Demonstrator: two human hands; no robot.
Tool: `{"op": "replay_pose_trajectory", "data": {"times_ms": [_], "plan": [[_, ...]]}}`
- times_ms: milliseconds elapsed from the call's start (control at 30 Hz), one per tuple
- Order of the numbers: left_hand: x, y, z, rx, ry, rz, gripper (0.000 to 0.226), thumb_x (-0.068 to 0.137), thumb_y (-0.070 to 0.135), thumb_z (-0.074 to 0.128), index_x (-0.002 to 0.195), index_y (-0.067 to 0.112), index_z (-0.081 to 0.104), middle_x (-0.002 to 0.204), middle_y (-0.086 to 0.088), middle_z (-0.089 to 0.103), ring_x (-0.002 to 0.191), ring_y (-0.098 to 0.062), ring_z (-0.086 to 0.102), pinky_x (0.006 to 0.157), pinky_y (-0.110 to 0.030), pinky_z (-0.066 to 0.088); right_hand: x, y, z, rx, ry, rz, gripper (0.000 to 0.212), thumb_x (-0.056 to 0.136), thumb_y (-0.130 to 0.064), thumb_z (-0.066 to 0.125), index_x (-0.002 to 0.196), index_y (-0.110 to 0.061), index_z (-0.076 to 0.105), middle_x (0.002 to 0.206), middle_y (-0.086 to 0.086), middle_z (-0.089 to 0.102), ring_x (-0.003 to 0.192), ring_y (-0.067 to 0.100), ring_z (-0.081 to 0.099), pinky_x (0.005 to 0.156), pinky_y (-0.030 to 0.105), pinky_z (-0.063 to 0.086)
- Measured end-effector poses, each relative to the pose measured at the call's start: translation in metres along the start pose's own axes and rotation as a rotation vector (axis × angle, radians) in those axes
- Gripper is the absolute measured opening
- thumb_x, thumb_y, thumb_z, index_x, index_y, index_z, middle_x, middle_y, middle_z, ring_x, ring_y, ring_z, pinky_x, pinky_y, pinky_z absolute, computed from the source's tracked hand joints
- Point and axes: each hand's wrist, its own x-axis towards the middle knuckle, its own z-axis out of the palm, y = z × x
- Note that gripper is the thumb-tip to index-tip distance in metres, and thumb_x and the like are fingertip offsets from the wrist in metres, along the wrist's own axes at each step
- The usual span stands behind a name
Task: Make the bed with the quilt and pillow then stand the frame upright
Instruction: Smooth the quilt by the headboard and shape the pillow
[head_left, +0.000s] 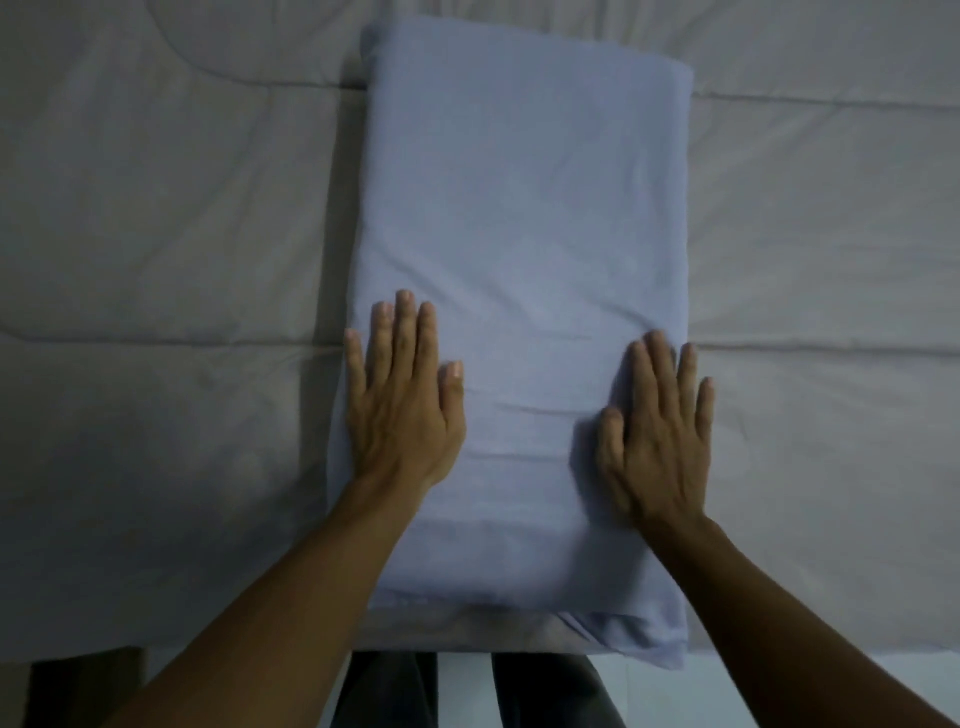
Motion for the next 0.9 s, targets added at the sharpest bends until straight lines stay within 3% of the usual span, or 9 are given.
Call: {"op": "replay_pose_trajectory", "data": {"times_ms": [133,200,267,367,467,567,667,833,900], "plan": [[0.065,0.018,-0.014,-0.111,0.103,0.191,0.054,0.102,0.033,0.032,0.150,0.010,0.039,0.161,-0.008,0.027,0.151,-0.025,0.020,0.121,-0.048,0.016,0.051,-0.043,-0.009,0.160,0.124,-0.160,0.070,0.096,-0.030,0.040,0.159,-0.007,0.019,0.168,0.011,0.009,0.156,0.031,0.000,0.126,0.050,0.005],[0.088,0.015,-0.007,-0.072,0.049,0.331,0.055,0.103,0.034,0.030,0.153,0.012,0.032,0.163,-0.005,0.023,0.152,-0.024,0.018,0.121,-0.047,0.017,0.077,-0.056,0.000,0.209,0.056,-0.218,0.068,0.101,-0.033,0.039,0.160,-0.008,0.015,0.168,0.008,0.004,0.156,0.026,-0.003,0.127,0.049,0.003],[0.097,-0.001,0.004,0.032,-0.028,0.388,0.060,0.103,0.042,0.026,0.156,0.016,0.023,0.165,-0.001,0.017,0.152,-0.022,0.013,0.121,-0.048,0.017,0.087,-0.052,0.015,0.101,-0.040,-0.292,0.070,0.103,-0.043,0.036,0.161,-0.014,0.010,0.169,0.003,0.001,0.156,0.020,-0.005,0.126,0.050,0.006],[0.094,-0.018,0.007,0.082,-0.037,0.247,0.068,0.100,0.052,0.025,0.158,0.017,0.015,0.166,0.002,0.011,0.153,-0.021,0.008,0.123,-0.048,0.010,0.083,-0.035,0.021,0.010,-0.051,-0.238,0.076,0.100,-0.056,0.033,0.161,-0.020,0.009,0.170,-0.001,0.002,0.156,0.020,-0.005,0.126,0.049,0.005],[0.104,0.000,-0.005,0.006,0.046,0.129,0.069,0.099,0.050,0.028,0.156,0.013,0.020,0.165,-0.004,0.012,0.153,-0.024,0.009,0.123,-0.049,0.008,0.096,-0.042,0.006,0.117,0.027,-0.080,0.074,0.100,-0.056,0.028,0.161,-0.018,0.010,0.170,0.001,0.002,0.156,0.020,-0.005,0.127,0.048,0.003],[0.142,0.011,-0.009,-0.009,0.081,0.255,0.066,0.100,0.046,0.030,0.156,0.012,0.021,0.165,-0.005,0.013,0.153,-0.025,0.011,0.122,-0.050,0.012,0.148,-0.050,-0.005,0.177,0.111,-0.207,0.068,0.102,-0.047,0.030,0.161,-0.016,0.013,0.168,0.001,0.000,0.157,0.023,-0.003,0.127,0.047,0.002],[0.170,-0.004,0.004,0.088,-0.008,0.350,0.067,0.100,0.053,0.018,0.158,0.019,0.012,0.166,0.000,0.008,0.153,-0.022,0.006,0.122,-0.048,0.010,0.182,-0.032,0.003,0.004,-0.008,-0.347,0.066,0.103,-0.054,0.024,0.161,-0.027,0.010,0.169,-0.005,-0.001,0.156,0.019,-0.002,0.126,0.049,0.008],[0.201,-0.003,-0.003,0.071,0.028,0.184,0.072,0.098,0.054,0.018,0.157,0.013,0.015,0.166,-0.005,0.009,0.153,-0.024,0.005,0.123,-0.051,0.004,0.189,-0.011,-0.003,0.021,0.014,-0.032,0.065,0.102,-0.058,0.018,0.161,-0.031,0.007,0.170,-0.003,-0.002,0.156,0.019,-0.006,0.126,0.051,0.003],[0.221,0.011,-0.013,0.033,0.089,0.215,0.071,0.098,0.050,0.022,0.156,0.010,0.018,0.165,-0.009,0.011,0.153,-0.025,0.007,0.123,-0.051,0.006,0.209,-0.028,-0.015,0.048,0.156,-0.082,0.064,0.103,-0.052,0.022,0.161,-0.025,0.011,0.170,0.003,0.001,0.156,0.022,-0.003,0.126,0.050,0.002]]}}
